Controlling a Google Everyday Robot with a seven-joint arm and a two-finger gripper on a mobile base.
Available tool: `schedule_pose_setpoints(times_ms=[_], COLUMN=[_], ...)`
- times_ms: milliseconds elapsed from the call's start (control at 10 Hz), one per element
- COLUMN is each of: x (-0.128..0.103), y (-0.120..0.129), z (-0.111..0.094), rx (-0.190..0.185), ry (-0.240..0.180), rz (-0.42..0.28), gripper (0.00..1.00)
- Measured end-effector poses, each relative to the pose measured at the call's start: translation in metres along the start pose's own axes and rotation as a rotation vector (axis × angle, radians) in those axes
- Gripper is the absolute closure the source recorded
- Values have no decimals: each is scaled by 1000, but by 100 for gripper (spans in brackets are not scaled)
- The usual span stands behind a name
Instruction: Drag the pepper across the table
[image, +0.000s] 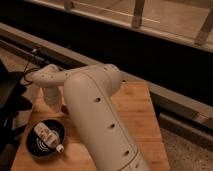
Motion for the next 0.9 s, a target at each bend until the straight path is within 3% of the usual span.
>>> schedule_pose_setpoints(times_ms=[400, 600, 900], x=[-4, -2, 2], y=[-5, -20, -43], z=[-48, -57, -40], rx=[105, 89, 20], ry=[-33, -43, -65], rz=[-21, -34, -35], gripper=[30, 20, 20])
